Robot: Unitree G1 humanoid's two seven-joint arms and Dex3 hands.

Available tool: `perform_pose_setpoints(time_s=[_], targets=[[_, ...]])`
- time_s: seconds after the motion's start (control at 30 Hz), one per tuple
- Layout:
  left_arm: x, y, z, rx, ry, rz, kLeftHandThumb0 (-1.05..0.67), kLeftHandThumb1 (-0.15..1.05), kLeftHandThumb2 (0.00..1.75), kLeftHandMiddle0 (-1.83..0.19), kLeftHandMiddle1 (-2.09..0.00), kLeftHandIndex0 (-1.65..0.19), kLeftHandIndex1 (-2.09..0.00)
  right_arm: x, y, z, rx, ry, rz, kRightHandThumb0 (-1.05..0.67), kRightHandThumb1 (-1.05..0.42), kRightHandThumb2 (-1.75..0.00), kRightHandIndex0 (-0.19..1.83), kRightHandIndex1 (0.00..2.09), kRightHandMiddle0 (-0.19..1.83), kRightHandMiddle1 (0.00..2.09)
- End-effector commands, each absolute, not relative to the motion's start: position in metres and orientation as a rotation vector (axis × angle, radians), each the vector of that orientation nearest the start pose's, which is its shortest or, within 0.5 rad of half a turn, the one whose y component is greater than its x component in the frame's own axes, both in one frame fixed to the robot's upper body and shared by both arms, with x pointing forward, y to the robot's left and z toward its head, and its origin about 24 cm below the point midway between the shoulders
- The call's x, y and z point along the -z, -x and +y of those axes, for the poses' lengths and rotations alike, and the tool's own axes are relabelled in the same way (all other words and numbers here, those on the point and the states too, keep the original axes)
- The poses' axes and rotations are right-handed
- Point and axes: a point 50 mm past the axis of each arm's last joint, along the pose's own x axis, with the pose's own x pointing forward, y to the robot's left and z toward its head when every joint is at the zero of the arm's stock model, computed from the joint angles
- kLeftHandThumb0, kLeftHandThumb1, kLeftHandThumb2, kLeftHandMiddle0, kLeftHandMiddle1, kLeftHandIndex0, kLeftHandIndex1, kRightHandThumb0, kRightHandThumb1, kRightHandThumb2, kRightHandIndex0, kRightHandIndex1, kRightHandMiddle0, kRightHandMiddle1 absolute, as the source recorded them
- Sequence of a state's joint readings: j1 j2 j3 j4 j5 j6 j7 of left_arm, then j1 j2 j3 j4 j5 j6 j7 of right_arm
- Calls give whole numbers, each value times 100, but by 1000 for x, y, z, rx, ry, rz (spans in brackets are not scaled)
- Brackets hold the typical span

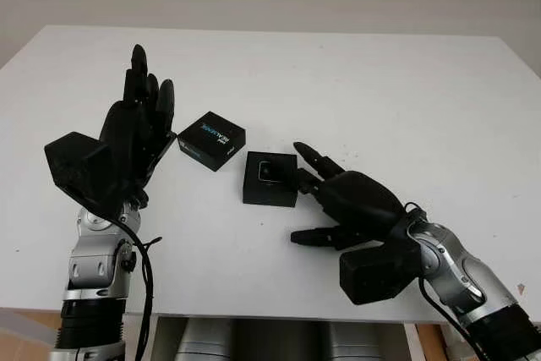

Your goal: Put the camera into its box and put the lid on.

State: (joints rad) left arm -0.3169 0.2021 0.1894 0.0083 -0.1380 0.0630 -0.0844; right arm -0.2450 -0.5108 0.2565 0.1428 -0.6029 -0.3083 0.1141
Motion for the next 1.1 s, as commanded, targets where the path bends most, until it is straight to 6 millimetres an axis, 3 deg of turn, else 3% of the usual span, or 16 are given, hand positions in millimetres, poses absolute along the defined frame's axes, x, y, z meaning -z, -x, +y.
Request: perform_pose_setpoints(time_s=[0.0,0.2,0.33,0.47,0.57,0.77,1.07], targets=[[-141,-308,207,-56,-46,-310,-70,105,42,10,-7,11,-5,-94,-290,-157,-419,1044,-370,-81,-105,-53,-14,7,-8,1],[-144,-313,210,-129,-314,-318,-65,105,22,-26,-16,-17,-20,-126,-300,-160,-309,711,-398,-76,-105,-48,-14,6,-8,3],[-144,-314,210,-82,-552,-259,-67,104,10,-20,-11,-12,-18,-146,-306,-167,-261,624,-399,-77,-105,-52,-15,5,-10,3],[-140,-317,206,-36,-866,-185,-73,104,7,-9,-5,1,-10,-162,-314,-175,-215,572,-401,-76,-105,-56,-15,5,-10,4],[-135,-318,202,-12,-1008,-128,-76,102,6,-1,-2,6,-7,-169,-317,-182,-182,544,-399,-77,-105,-59,-15,6,-9,4],[-122,-321,195,36,-1086,-34,-80,98,5,9,-1,8,-5,-176,-322,-189,-152,325,-379,-75,-105,-56,-17,4,-11,3],[-101,-324,182,30,-1196,-15,-81,99,6,19,0,16,-3,-173,-321,-193,-128,259,-366,-69,-105,-57,-17,5,-13,2]])
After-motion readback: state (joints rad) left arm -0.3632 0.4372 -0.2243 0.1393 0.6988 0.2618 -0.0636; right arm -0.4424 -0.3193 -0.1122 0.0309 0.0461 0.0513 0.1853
